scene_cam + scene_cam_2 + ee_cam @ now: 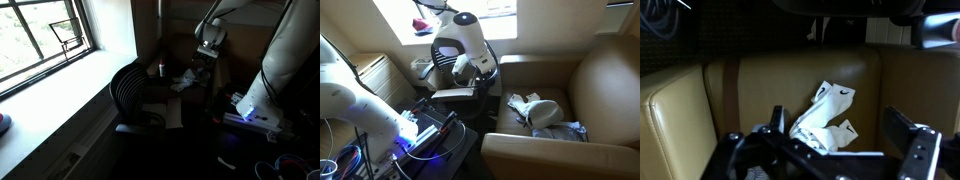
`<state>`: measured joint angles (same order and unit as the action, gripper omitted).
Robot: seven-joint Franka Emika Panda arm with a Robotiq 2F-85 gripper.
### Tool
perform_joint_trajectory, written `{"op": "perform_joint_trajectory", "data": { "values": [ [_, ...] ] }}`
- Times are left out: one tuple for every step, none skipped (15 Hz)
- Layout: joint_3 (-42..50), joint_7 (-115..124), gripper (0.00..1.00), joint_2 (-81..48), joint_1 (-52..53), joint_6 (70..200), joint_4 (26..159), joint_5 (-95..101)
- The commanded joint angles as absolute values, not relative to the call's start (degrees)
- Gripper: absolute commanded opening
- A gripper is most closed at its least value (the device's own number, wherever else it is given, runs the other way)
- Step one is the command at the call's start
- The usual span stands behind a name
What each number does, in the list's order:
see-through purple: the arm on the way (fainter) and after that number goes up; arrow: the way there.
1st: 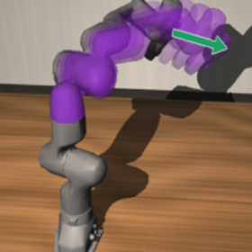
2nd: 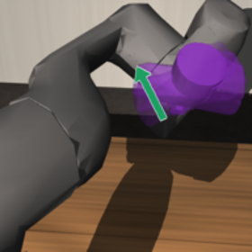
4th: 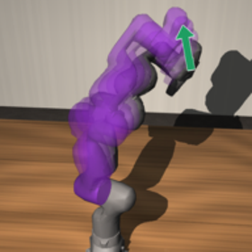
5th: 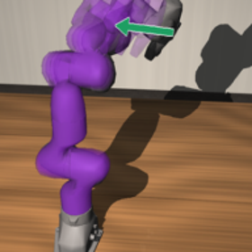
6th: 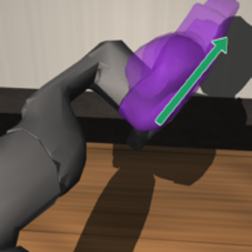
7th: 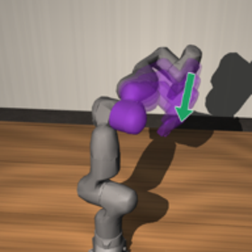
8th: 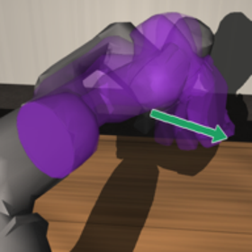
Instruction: Move the white garment on the left side of the sofa to the right
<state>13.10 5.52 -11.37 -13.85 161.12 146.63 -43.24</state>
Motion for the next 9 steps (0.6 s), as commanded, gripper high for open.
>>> {"op": "perform_joint_trajectory", "data": {
  "values": [
    [13.16,4.83,1.0,-13.18,-14.8,160.44,145.48,-43.77],
    [13.16,4.74,1.0,-14.33,-15.27,160.1,144.67,-43.86],
    [13.15,4.74,1.0,-14.82,-15.3,159.83,144.25,-43.9],
    [12.48,5.32,1.0,-15.88,-15.31,162.92,143.45,-46.57],
    [12.02,6.1,1.0,-17.64,-15.97,163.16,141.8,-48.81],
    [11.3,6.1,1.0,-18.42,-16.49,165.39,140.92,-52.16],
    [10.15,4.4,1.0,-17.9,-17.04,166.82,140.58,-55.94],
    [8.85,2.12,1.0,-17.22,-17.49,169.58,140.26,-60.24],
    [7.88,0.25,1.0,-17.41,-17.75,172.05,139.17,-64.0]
  ]
}}
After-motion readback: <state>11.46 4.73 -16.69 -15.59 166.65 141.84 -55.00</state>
